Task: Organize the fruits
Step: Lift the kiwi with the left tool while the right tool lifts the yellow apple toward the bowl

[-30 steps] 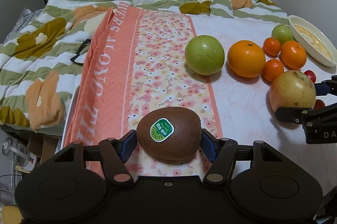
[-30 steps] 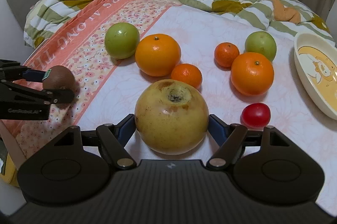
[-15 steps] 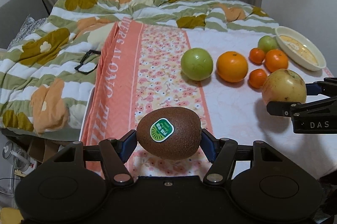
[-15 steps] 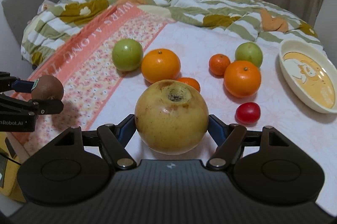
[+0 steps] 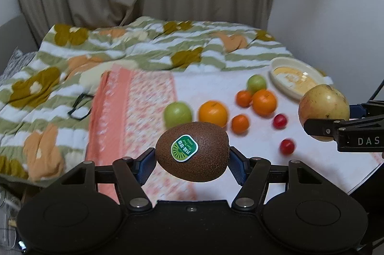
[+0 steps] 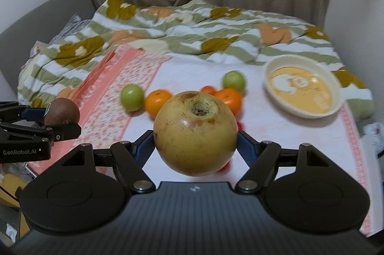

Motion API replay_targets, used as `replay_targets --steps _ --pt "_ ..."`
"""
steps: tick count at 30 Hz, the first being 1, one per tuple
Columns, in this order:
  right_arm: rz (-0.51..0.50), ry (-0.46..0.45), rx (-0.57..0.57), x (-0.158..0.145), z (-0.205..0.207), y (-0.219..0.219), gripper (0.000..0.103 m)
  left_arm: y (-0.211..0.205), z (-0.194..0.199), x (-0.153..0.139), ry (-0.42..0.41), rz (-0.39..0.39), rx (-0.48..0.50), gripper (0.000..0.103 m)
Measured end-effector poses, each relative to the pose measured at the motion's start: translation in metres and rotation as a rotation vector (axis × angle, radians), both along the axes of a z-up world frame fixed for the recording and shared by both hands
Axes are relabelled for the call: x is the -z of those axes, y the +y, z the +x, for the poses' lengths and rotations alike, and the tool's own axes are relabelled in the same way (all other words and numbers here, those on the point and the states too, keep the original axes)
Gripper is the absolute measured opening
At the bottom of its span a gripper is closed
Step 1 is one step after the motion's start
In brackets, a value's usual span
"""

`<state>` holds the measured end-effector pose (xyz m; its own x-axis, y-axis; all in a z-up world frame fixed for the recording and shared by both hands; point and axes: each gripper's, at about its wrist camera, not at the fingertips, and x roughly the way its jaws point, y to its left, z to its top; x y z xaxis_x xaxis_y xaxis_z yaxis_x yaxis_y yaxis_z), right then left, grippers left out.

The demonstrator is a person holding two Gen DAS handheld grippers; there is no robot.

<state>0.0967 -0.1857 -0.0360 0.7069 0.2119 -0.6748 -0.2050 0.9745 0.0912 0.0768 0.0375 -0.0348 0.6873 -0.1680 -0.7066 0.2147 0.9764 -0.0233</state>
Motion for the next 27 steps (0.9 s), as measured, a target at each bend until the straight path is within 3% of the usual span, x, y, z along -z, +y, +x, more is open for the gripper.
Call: replay_targets --steps 6,12,21,27 --pt "-0.012 -0.035 0.031 -0.018 0.008 -0.057 0.089 -0.05 0.015 -0.016 -0.038 -0.027 0.019 0.068" --pt "-0.024 -0.051 0.003 -0.028 0.031 -0.124 0.089 -0.11 0.036 -0.027 -0.065 -0.046 -0.036 0.068" --pt "-0.04 -0.063 -0.041 -0.032 0.094 -0.211 0.089 -0.187 0.076 -0.034 -0.092 -0.052 -0.118 0.068" --pt "-0.038 -0.058 -0.047 -0.024 0.135 -0.243 0.089 -0.223 0.119 -0.028 -0.067 -0.042 -0.111 0.068"
